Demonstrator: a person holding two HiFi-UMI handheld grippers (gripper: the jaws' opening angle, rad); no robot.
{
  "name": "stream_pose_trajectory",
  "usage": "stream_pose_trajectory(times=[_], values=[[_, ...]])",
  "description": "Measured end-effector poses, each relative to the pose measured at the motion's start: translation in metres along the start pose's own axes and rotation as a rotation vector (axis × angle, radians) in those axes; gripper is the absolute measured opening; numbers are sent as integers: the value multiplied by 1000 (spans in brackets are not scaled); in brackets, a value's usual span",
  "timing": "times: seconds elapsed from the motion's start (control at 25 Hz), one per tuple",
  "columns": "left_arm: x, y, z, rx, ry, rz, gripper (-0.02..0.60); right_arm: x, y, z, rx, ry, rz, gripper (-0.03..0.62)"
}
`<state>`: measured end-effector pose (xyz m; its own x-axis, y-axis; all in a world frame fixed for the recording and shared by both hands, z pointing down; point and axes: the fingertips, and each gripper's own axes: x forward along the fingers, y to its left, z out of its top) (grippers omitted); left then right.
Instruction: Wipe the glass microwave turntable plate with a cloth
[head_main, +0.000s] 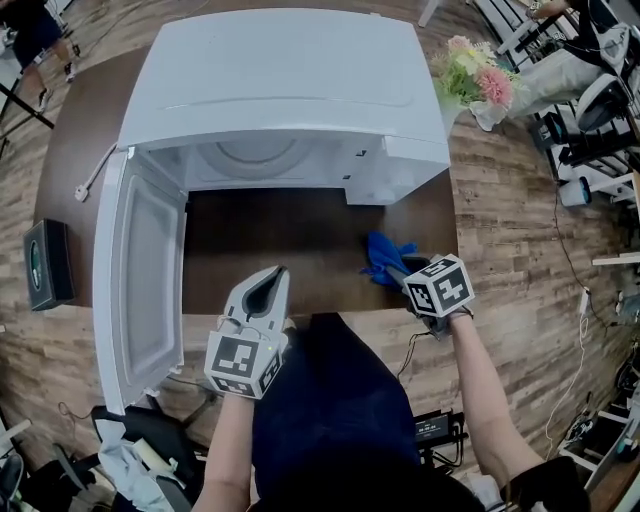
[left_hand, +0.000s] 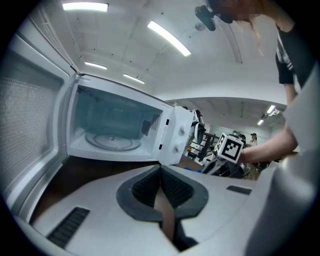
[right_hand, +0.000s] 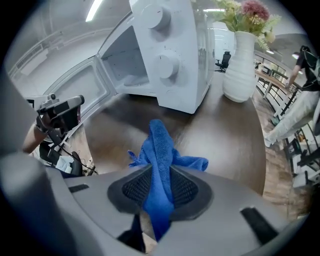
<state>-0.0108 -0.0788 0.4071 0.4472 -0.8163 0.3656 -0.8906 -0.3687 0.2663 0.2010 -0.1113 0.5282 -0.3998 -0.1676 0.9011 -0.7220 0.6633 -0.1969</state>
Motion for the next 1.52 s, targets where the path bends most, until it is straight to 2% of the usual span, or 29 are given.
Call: stream_pose_trajectory(times=[0.2, 0.32, 0.44, 0.6, 0.8, 0.96, 1.24, 1.52], values=[[-8, 0, 3, 3, -21, 18, 6, -3, 0, 5, -28, -14, -52, 77], [-17, 7, 4, 2, -30, 41, 6, -5, 7, 18, -50, -60, -102, 75], [-25, 14, 7, 1, -43, 69, 6, -12, 25, 39, -82, -125, -115, 74], [-37, 29, 19, -3, -79, 107, 6, -25, 64, 84, -118, -244, -89, 74], [-41, 39, 37, 2, -132, 119, 6, -35, 111, 146, -165, -403, -57, 75], [-38, 52, 39, 51, -148, 133, 6, -25, 135, 189, -201, -492, -46, 75], [-30, 87, 24, 14, -189, 202, 6, -3, 161, 256, -311, -597, -28, 77], [-16, 107, 21, 13, -252, 281, 6, 17, 168, 317, -515, -699, -119, 78]])
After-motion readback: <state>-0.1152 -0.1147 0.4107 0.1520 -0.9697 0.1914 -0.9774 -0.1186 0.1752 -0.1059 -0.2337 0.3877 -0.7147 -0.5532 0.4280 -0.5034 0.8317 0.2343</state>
